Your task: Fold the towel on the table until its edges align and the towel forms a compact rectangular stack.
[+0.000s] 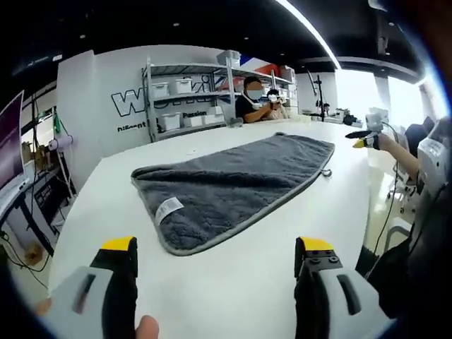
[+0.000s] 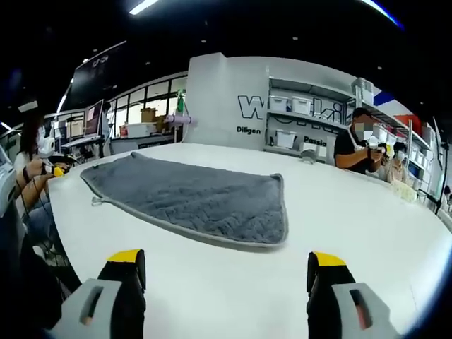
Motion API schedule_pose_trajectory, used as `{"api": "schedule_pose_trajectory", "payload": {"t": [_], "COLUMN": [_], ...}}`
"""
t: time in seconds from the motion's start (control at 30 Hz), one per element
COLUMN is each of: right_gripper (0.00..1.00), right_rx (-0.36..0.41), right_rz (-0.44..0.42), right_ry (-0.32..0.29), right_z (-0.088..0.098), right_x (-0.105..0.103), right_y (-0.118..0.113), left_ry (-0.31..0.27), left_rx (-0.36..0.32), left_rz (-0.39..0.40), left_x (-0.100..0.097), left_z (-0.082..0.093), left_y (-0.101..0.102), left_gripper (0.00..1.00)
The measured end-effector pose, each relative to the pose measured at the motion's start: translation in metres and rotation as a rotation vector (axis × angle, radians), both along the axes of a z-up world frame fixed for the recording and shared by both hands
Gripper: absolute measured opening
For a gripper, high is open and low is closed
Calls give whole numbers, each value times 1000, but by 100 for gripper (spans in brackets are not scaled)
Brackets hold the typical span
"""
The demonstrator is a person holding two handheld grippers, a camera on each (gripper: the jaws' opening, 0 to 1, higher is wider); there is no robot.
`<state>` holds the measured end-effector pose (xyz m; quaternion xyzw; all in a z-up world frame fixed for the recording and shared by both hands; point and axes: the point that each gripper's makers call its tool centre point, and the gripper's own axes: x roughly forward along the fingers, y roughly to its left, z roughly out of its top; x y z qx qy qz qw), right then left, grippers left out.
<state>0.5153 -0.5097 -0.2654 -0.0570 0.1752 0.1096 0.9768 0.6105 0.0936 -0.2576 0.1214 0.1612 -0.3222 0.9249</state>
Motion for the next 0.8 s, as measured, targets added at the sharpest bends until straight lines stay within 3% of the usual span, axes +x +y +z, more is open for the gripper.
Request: {"api": "schedule_pose_trajectory", "payload": {"t": [0.8], "right_gripper": [98], "right_rx": [17], "right_rz": [-24], "right_ry": [-1], "right_z": [-2], "right_x": [-5], "right_y": [-9], "left_ry": [7], "left_rx": [-4], "left_rz": [-7], "left_x": [2], "left_z": [-1], "left_y": [-1], "left_gripper": [96]}}
